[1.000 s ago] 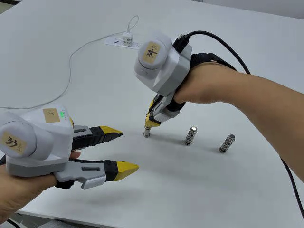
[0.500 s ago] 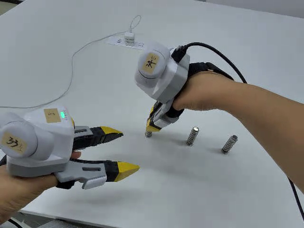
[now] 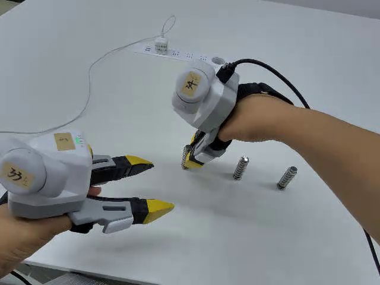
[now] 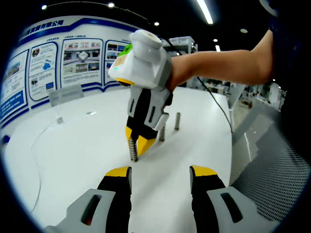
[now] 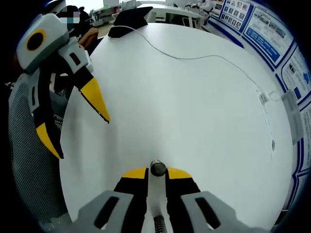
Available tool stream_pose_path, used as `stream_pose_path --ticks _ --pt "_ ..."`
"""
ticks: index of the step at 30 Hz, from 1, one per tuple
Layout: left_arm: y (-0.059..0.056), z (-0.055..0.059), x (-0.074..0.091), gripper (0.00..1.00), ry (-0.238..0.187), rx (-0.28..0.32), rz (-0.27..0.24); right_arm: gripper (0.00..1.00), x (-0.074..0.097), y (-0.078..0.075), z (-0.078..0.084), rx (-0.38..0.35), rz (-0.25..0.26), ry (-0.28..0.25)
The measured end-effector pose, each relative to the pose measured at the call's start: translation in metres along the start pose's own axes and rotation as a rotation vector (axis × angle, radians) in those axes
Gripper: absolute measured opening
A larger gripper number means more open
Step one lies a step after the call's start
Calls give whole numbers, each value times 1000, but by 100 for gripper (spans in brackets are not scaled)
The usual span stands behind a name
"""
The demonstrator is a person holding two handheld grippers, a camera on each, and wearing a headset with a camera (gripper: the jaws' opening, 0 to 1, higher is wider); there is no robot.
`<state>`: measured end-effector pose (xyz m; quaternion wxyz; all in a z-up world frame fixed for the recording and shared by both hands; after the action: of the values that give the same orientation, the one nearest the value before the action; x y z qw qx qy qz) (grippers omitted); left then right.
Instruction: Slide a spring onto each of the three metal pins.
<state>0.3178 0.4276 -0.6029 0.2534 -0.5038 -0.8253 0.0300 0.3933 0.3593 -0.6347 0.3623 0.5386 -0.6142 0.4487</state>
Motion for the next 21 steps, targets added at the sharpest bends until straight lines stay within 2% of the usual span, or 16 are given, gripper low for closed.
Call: stream_pose_path --ticks 8,11,14,18,21 --pt "-2 0 -2 50 2 -3 6 18 7 -2 10 -19 19 -8" --pt "-2 -1 -3 50 1 -4 6 20 11 2 12 -31 29 -23" --pt "-1 -1 -3 50 -1 -4 5 20 15 6 11 -49 35 -60" --pt "-1 -1 -3 50 0 -4 4 21 18 8 13 -42 52 -67" --pt "-2 -1 -3 50 0 -3 4 21 27 12 11 -43 71 -89"
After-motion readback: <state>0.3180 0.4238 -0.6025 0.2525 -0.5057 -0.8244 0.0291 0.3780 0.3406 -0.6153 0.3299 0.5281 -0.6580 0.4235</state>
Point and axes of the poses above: the centre of the closed fingertips' face, and the gripper's own axes: x roughly backward along the fingers, y roughly to its left, z roughly out of its underside, the point moved 3 cm from there along x, roughly backward along the fingers, and after that the axes turned 15 degrees about x, right-handed, at the moved point
